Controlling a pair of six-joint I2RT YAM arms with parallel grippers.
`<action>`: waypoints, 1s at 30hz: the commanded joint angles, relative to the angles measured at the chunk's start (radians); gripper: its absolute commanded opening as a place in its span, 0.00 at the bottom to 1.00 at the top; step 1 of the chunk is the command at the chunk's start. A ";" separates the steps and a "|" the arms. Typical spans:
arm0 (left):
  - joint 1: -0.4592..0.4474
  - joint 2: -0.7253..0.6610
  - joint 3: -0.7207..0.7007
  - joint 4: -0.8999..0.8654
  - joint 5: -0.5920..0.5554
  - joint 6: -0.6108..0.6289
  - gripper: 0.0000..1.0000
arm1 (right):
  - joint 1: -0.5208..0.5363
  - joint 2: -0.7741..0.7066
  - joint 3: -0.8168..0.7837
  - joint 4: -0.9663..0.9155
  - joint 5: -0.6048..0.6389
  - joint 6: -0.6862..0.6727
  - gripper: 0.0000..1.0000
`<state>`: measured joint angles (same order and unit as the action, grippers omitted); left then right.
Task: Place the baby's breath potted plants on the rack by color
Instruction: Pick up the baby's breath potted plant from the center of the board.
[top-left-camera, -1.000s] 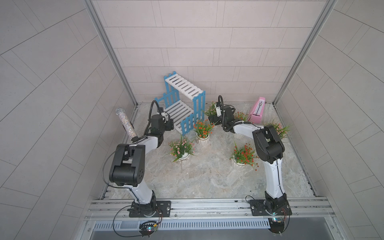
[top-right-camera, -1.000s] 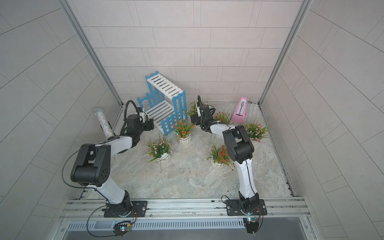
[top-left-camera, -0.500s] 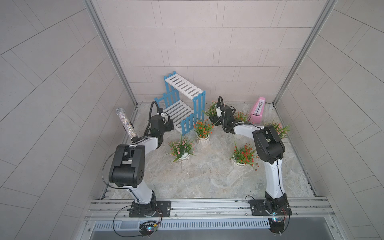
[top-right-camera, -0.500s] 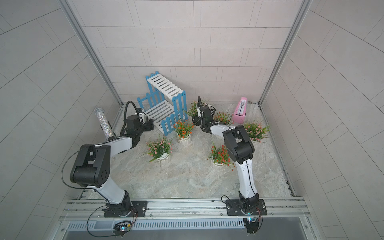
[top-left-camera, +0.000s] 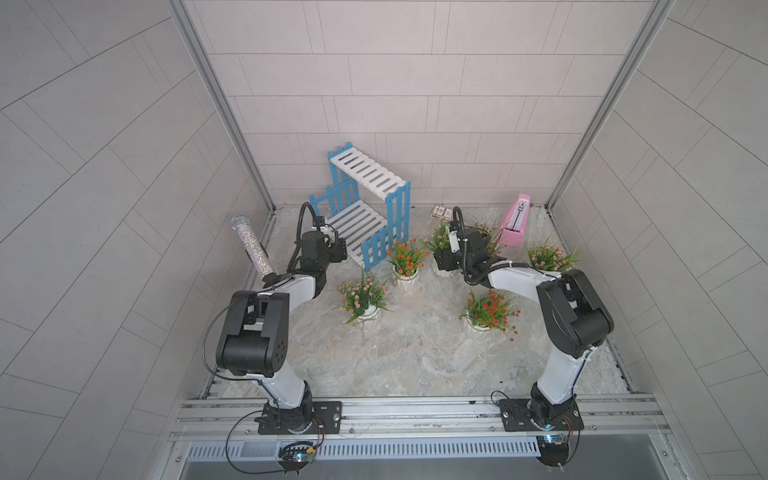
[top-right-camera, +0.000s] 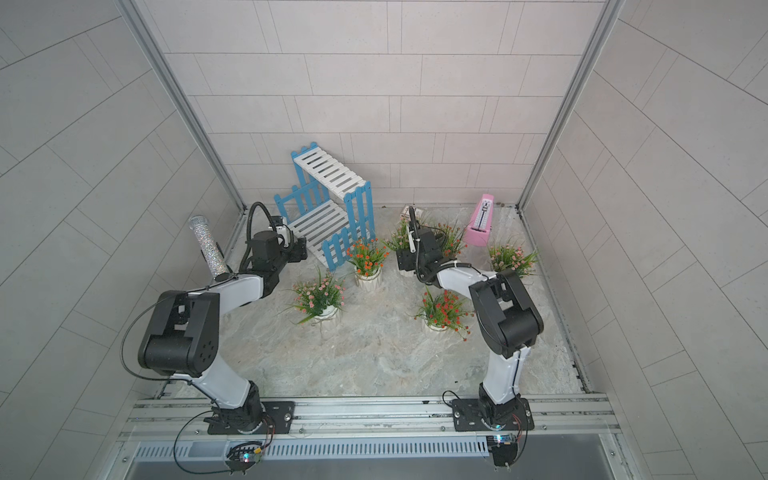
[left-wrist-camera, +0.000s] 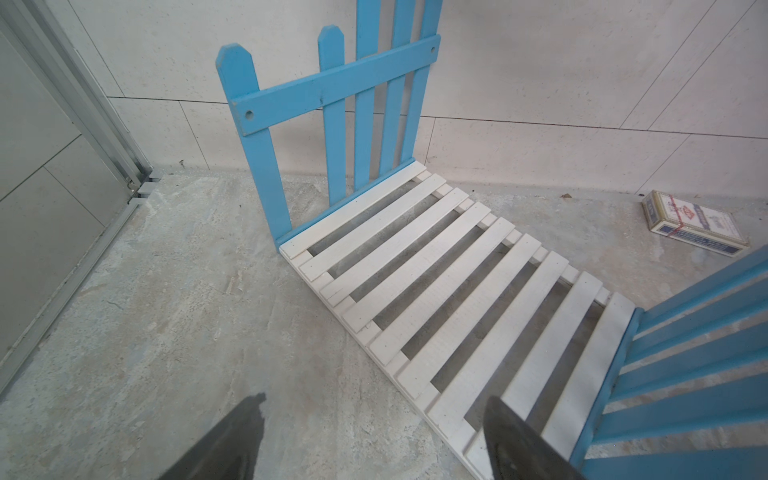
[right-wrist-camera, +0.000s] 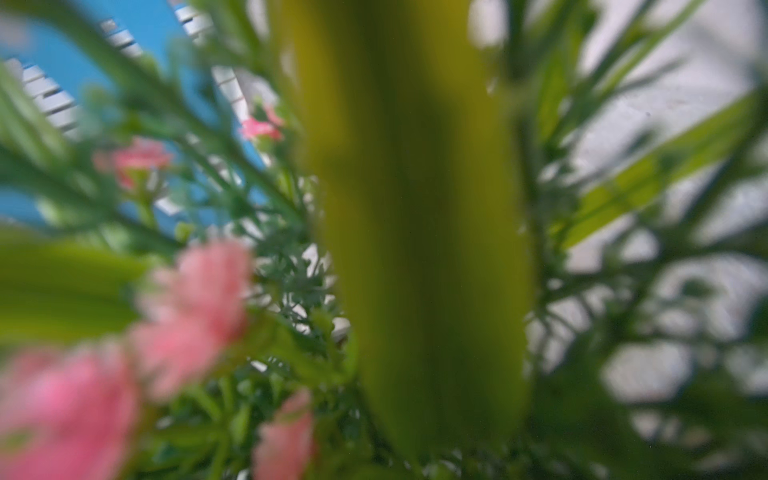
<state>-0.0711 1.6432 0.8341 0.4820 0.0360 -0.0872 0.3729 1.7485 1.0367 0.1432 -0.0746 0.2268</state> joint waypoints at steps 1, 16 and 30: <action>-0.007 -0.041 -0.016 0.021 -0.009 -0.015 0.86 | 0.022 -0.147 -0.038 -0.003 0.019 0.023 0.74; -0.009 -0.076 -0.014 -0.010 -0.015 -0.028 0.86 | 0.285 -0.633 -0.198 -0.270 0.096 -0.034 0.75; -0.013 -0.076 -0.006 -0.008 -0.013 -0.039 0.86 | 0.632 -0.549 -0.388 -0.037 0.158 -0.006 0.74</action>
<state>-0.0811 1.5978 0.8196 0.4629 0.0254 -0.1234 0.9802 1.1679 0.6537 -0.0505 0.0540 0.2127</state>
